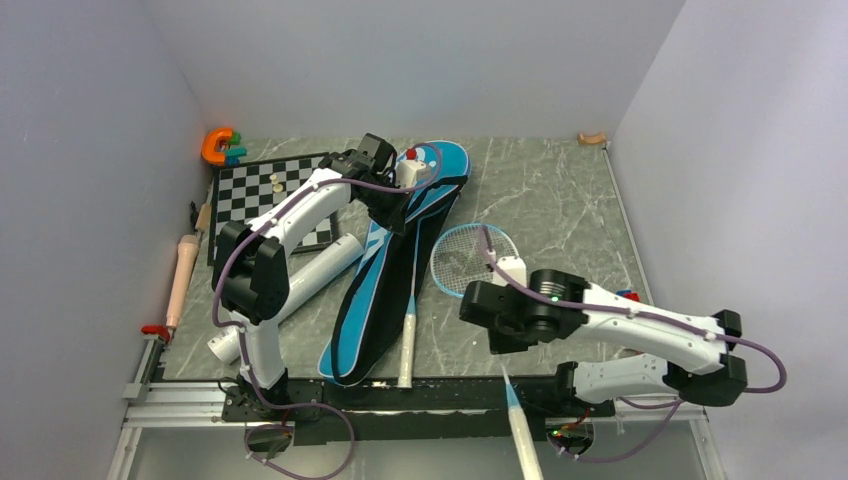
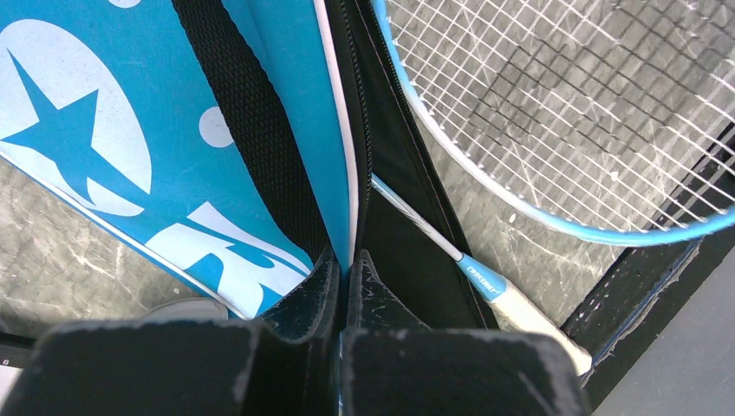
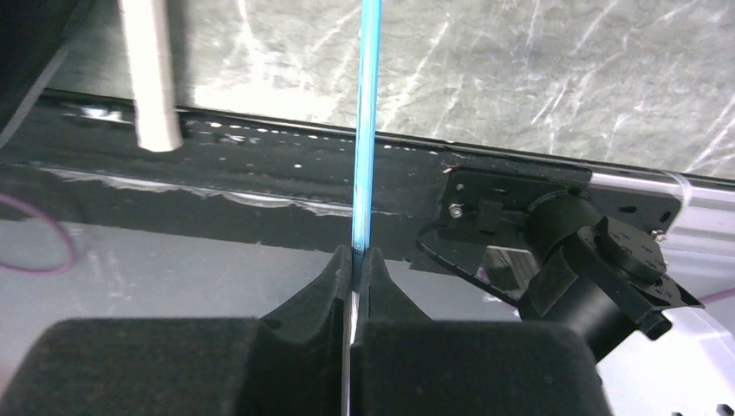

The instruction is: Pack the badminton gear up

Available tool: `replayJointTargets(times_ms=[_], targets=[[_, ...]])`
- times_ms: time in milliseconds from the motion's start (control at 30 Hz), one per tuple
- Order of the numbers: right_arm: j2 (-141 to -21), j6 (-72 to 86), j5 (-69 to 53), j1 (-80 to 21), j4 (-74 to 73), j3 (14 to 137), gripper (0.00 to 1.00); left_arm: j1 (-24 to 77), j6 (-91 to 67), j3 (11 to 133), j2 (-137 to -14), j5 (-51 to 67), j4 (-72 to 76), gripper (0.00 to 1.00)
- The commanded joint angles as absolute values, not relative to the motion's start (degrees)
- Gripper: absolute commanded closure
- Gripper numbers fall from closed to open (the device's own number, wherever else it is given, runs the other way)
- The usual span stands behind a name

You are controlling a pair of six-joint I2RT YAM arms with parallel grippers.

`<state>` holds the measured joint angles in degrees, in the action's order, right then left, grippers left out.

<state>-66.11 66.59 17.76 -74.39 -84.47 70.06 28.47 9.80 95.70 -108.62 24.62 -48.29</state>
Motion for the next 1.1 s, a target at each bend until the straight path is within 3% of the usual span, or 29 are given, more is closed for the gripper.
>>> replayJointTargets(times_ms=[0, 267, 633, 1067], targets=[[-60.6, 68.6, 20.6, -74.8, -86.1, 75.2, 1.0, 28.2, 9.8, 97.0, -107.1, 25.3, -47.1, 1.0], [-56.3, 69.2, 21.3, -74.9, -85.9, 75.5, 1.0, 28.1, 9.6, 96.5, -106.5, 25.3, -46.9, 1.0], [-66.1, 63.8, 23.4, -77.8, -83.6, 74.9, 1.0, 28.2, 9.5, 97.8, -107.0, 25.5, -47.6, 1.0], [-77.3, 54.9, 25.7, -77.4, -66.6, 72.9, 1.0, 28.2, 9.6, 98.2, -107.2, 27.0, -48.1, 1.0]])
